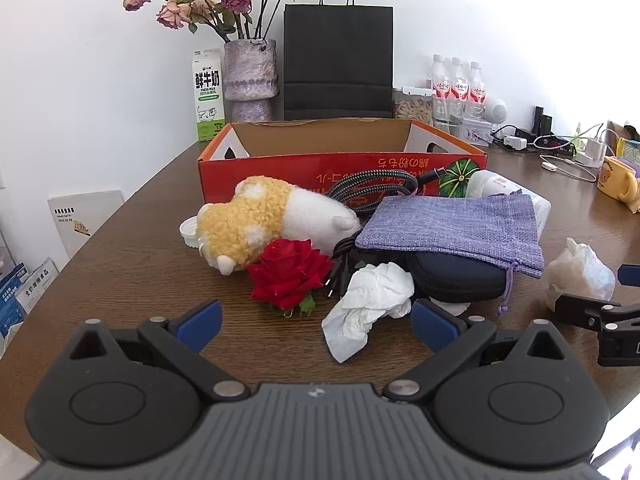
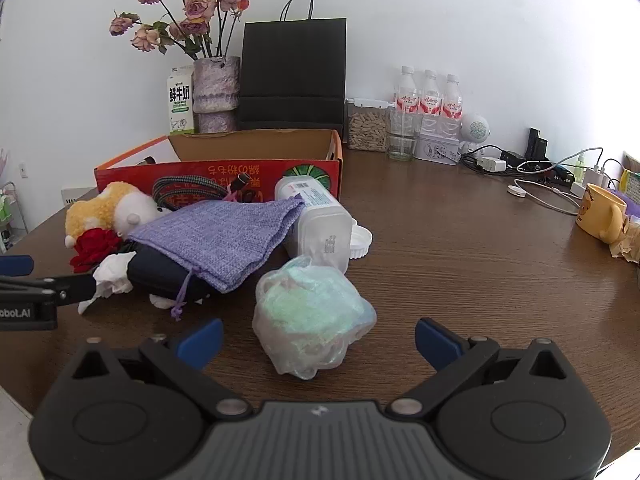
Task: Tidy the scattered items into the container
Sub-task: 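Grasp the white tissue with the left tool while the right grasps the wrapped green ball, then carry tissue and wrapped ball into the box and open both tools, then withdraw both tools from the box back toward the remaining items, then grasp the purple pouch with the right tool while the left grasps the red rose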
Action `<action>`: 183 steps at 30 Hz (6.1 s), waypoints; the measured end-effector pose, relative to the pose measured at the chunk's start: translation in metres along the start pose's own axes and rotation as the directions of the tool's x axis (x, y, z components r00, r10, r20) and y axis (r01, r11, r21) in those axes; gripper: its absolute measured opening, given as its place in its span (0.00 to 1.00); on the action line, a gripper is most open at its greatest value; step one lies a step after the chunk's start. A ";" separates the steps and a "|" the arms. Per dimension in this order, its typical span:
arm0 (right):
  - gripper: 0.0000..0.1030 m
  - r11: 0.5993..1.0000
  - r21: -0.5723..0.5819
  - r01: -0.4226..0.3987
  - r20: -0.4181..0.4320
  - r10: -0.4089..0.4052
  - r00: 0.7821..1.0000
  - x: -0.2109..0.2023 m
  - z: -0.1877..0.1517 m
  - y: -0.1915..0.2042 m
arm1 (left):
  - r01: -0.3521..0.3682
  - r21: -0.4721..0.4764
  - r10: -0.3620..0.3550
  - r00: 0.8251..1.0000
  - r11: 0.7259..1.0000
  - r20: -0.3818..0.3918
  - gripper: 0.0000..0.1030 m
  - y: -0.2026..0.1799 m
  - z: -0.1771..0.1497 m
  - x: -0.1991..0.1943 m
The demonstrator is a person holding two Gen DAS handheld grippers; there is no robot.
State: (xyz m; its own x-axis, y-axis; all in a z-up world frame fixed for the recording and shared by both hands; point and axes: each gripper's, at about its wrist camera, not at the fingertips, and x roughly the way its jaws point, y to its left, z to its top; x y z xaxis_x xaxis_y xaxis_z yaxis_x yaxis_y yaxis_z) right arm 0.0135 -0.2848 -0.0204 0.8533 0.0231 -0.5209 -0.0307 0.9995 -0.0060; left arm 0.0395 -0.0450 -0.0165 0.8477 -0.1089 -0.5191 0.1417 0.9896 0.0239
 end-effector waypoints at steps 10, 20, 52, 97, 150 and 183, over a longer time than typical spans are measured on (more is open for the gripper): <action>0.86 1.000 -0.007 -0.026 -0.030 0.026 0.999 0.012 -0.003 -0.007 | 0.019 0.021 -0.019 0.999 1.000 -0.028 0.66 -0.015 0.002 0.017; 0.49 0.994 -0.021 -0.106 -0.006 0.106 0.994 0.011 -0.005 -0.003 | 0.056 0.010 -0.056 0.997 0.998 -0.047 0.25 -0.018 -0.001 0.024; 0.40 0.991 -0.072 -0.109 0.241 0.123 0.963 0.012 0.095 0.018 | 0.035 -0.066 -0.023 0.982 0.997 0.186 0.24 0.028 0.081 -0.002; 1.00 0.990 -0.088 -0.108 -0.150 0.094 0.984 0.168 0.185 0.057 | -0.141 -0.046 0.136 0.985 0.989 -0.103 1.00 0.037 0.168 0.147; 1.00 0.989 -0.023 -0.148 0.094 0.150 0.984 0.008 0.033 0.017 | -0.044 -0.132 0.051 0.997 0.990 0.052 1.00 0.058 0.017 -0.006; 0.04 0.963 -0.058 -0.264 0.051 0.267 0.962 0.035 0.039 0.043 | -0.045 -0.114 0.047 0.999 0.992 0.008 1.00 0.054 0.014 0.016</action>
State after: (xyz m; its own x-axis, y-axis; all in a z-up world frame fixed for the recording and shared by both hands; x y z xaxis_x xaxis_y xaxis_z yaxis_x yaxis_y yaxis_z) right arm 0.0626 -0.2406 -0.0052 0.8396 0.2900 -0.4594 -0.2847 0.9551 0.0825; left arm 0.0682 0.0052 -0.0118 0.8577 -0.0633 -0.5102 0.0439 0.9978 -0.0500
